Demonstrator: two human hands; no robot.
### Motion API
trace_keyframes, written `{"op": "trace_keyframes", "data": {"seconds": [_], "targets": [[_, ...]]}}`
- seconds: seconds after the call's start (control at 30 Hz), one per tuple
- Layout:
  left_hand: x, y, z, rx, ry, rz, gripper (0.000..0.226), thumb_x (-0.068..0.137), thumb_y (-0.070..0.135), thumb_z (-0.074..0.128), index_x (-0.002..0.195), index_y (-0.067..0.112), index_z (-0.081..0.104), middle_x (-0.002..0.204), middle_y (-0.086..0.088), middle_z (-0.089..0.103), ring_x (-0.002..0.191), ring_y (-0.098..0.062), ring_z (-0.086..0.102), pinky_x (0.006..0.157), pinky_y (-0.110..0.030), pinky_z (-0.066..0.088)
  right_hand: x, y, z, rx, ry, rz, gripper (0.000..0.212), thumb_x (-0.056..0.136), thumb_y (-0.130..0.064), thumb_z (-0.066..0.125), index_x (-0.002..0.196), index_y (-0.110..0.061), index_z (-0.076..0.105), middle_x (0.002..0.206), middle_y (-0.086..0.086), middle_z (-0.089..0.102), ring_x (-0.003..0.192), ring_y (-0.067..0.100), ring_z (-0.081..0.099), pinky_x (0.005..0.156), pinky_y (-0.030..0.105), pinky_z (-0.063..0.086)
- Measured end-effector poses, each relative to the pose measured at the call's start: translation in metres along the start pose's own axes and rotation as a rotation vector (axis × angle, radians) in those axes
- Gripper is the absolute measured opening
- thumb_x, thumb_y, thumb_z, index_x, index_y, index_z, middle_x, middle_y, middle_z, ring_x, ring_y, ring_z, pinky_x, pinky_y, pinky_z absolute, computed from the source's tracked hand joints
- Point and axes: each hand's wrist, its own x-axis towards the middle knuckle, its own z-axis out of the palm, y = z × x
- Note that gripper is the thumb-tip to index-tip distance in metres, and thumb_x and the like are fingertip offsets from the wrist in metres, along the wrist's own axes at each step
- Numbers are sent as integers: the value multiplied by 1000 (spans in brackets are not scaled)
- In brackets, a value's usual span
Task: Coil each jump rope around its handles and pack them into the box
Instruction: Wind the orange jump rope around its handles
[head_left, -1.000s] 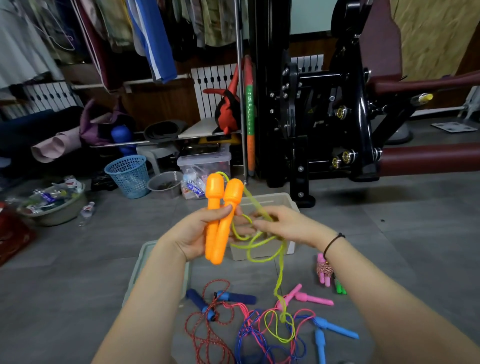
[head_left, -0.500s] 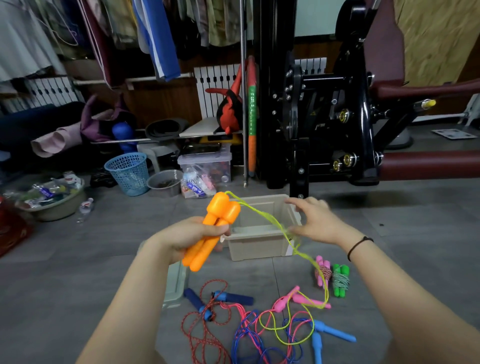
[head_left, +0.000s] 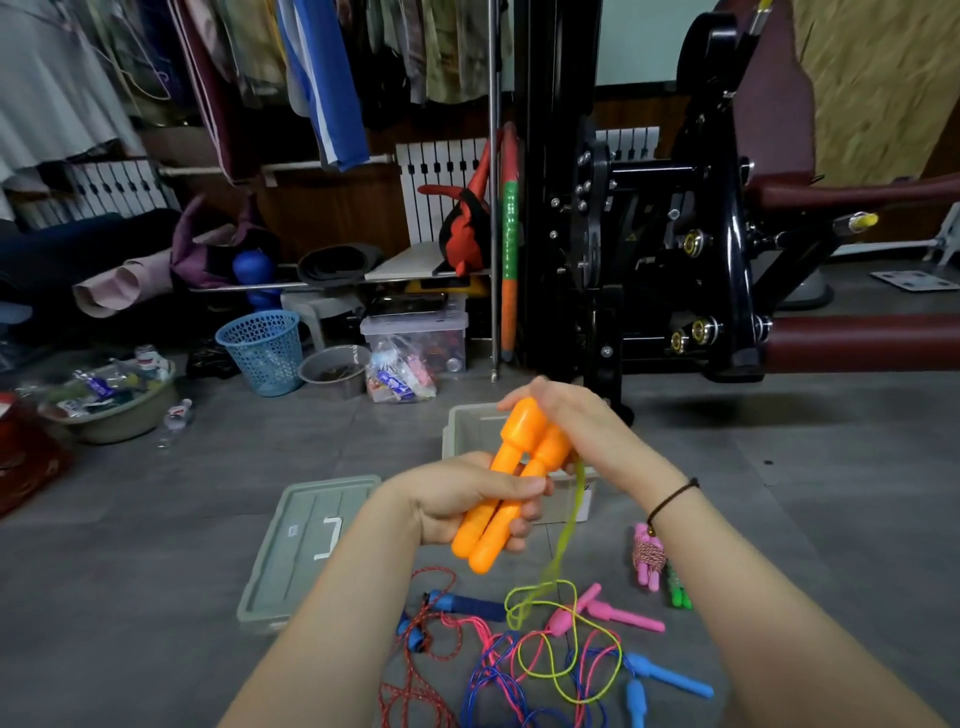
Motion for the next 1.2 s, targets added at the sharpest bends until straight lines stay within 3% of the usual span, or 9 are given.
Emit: {"op": "trace_keyframes", "data": {"seconds": [0.1, 0.3, 0.47, 0.57, 0.67, 0.77, 0.9, 1.07, 1.2], "targets": [[5, 0, 3, 27, 103, -21, 17, 89, 16, 62, 101, 4, 60, 71, -3, 57, 62, -12, 55, 62, -27, 52, 4, 8, 9, -368, 246, -77, 42, 84, -57, 56, 68, -19, 65, 51, -3, 54, 44, 4, 47, 47, 25, 40], [-3, -1, -5, 240, 312, -42, 22, 90, 30, 60, 106, 14, 60, 82, -3, 68, 68, -14, 65, 58, -32, 57, 4, 8, -9, -312, 516, 30, 45, 87, -53, 55, 64, -15, 63, 50, 5, 57, 38, 13, 54, 37, 27, 43], [-3, 2, 5, 232, 339, 114, 34, 91, 36, 54, 110, 8, 56, 74, -5, 57, 52, -6, 39, 41, -15, 30, 2, 9, -23, -192, 545, 39, 45, 90, -51, 52, 69, -12, 63, 62, 16, 64, 36, 15, 52, 35, 22, 39], [-3, 5, 13, 188, 357, 123, 50, 81, 55, 47, 113, 17, 58, 88, -13, 66, 67, -20, 61, 52, -25, 50, 1, 7, -21, -231, 549, -40, 37, 90, -49, 53, 67, -22, 65, 56, 5, 63, 39, 10, 50, 43, 26, 40], [-6, 8, 13, 227, 397, 206, 41, 88, 49, 48, 116, 22, 61, 99, -15, 70, 85, -30, 68, 70, -38, 57, 0, 2, -19, -241, 575, -108, 33, 91, -41, 56, 71, -17, 68, 53, -3, 60, 45, 6, 52, 46, 16, 38], [-9, 11, 10, 286, 418, 301, 26, 96, 34, 50, 118, 25, 61, 103, -11, 71, 83, -25, 67, 65, -33, 52, -2, -1, -15, -237, 606, -181, 26, 90, -33, 60, 74, -14, 69, 56, -7, 60, 55, 3, 54, 52, 11, 39], [-9, 14, 13, 489, 455, 390, 23, 96, 39, 49, 111, 29, 63, 92, -3, 73, 68, -10, 52, 58, -20, 40, -1, -1, -12, -202, 667, -235, 24, 88, -36, 60, 75, -16, 66, 58, -5, 59, 56, 6, 54, 51, 14, 40], [-4, 14, 16, 576, 454, 415, 11, 95, 23, 55, 86, 19, 60, 68, 5, 64, 57, -10, 46, 54, -21, 38, -1, -2, -16, -104, 694, -222, 31, 82, -47, 54, 71, -19, 65, 65, 10, 66, 59, 26, 62, 53, 37, 49], [-6, 15, 15, 490, 376, 353, 14, 95, 19, 55, 84, 12, 56, 68, 2, 62, 54, -8, 47, 48, -19, 36, -5, -3, -17, -67, 636, -221, 28, 83, -46, 55, 69, -24, 64, 63, 5, 66, 54, 25, 61, 45, 27, 42]]}}
